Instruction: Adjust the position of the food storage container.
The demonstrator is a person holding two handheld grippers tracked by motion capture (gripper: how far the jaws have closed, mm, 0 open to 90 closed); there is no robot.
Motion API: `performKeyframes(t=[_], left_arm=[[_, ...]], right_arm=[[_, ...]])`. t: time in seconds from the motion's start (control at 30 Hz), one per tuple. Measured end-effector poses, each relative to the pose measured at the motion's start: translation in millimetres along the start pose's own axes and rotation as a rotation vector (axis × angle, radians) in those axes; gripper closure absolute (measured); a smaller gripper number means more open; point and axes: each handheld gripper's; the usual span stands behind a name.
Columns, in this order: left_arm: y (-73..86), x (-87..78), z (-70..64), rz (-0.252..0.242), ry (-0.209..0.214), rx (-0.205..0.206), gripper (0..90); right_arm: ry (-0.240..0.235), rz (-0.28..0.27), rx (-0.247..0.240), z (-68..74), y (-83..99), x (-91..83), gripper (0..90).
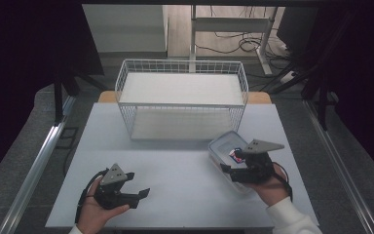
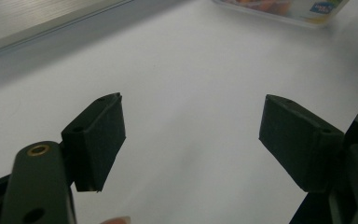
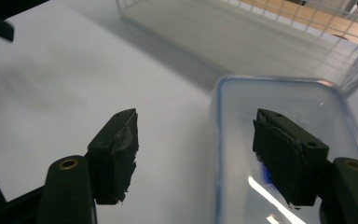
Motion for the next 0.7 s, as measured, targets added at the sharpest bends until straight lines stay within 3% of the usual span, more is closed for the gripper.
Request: performKeyframes(t=[0.2,0.33,0.47,0.57,0.7], left_arm=[[-0.3,-0.1,3.0,-0.005,-0.005,-0.006,21.7],[0.2,0.7,2.9,-0.003,-0.018,0.000,21.4],[-0.1,0.4,0.3,-0.004,-0.022,0.011,21.2],[0.2,0.8,0.7,-0.001,-0.023,0.013,21.2],[0.5,1.4,2.7,0.000,-0.025,0.008,21.2]], right_arm=[[0.015,0.067,0.039,-31.6,-20.4,-4.9,43.6],[0.051,0.106,0.072,-50.1,-28.6,-6.6,48.4],[0.099,0.156,0.072,-65.5,-33.2,-7.1,55.6],[0.102,0.173,0.105,-79.9,-34.2,-6.5,66.0],[0.129,0.215,0.150,-100.7,-35.0,-1.9,71.3]])
Point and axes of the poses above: each handheld gripper's, and its own axes: x roughly forward along the jaws, y roughly out of its underside, z roughly to its left, and after that the axes turned 14 degrees about -y, right-handed
